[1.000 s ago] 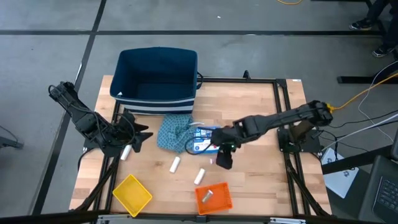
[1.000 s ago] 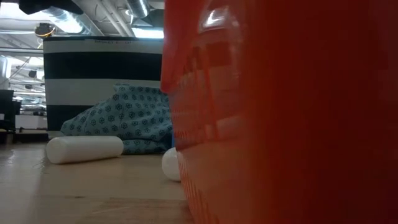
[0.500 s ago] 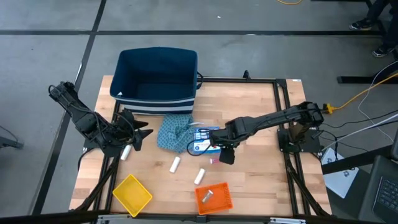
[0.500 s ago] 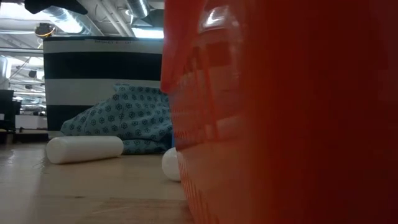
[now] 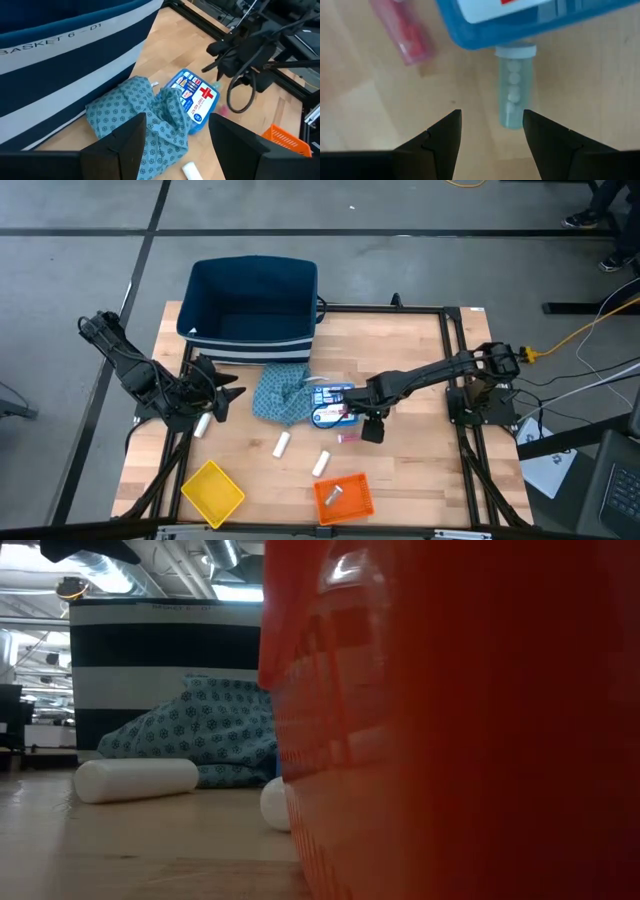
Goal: Pick & Place Medicine items
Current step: Put the blue pill bottle into the orange bin
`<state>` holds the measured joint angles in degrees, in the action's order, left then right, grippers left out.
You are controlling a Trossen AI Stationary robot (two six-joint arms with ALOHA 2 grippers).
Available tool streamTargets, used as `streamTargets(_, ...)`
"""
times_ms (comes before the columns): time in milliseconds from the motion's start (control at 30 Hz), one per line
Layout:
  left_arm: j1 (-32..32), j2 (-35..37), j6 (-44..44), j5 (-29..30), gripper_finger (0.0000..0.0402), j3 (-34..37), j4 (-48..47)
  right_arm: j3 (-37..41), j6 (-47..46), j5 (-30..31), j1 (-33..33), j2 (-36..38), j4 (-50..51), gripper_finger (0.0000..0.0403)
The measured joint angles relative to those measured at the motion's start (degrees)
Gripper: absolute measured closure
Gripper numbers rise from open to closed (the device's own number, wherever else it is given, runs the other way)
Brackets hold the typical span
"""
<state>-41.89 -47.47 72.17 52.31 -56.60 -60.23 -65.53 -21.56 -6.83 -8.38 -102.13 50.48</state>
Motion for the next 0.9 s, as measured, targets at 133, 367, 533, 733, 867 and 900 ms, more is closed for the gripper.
streamTargets(133, 0.0, 0.0, 0.7, 0.5, 0.0190, 0.0, 0.0, 1.2, 0.8, 0.2, 1.7, 0.0, -2.4, 0.0191)
streamTargets(367, 0.0, -0.1, 1.1, 0.5, 0.0190, 0.0, 0.0, 4.4, -0.4, 0.2, 3.6, 0.0, -9.5, 0.0194)
streamTargets(533, 0.0, -0.1, 1.6, 1.0, 0.0190, 0.0, 0.0, 6.6, -1.9, -0.1, 3.9, 0.0, -11.3, 0.0211)
streamTargets(733, 0.0, -0.1, 1.8, 2.1, 0.0190, 0.0, 0.0, 8.7, -3.5, -1.7, 4.0, 0.2, -13.5, 0.0241)
streamTargets(867, 0.0, -0.1, 2.1, 2.1, 0.0190, 0.0, 0.0, 8.9, -4.6, -1.6, 4.0, 0.3, -13.8, 0.0257)
streamTargets(900, 0.0, -0.1, 2.1, 2.1, 0.0190, 0.0, 0.0, 8.9, -4.9, -1.5, 4.0, 0.3, -13.9, 0.0260)
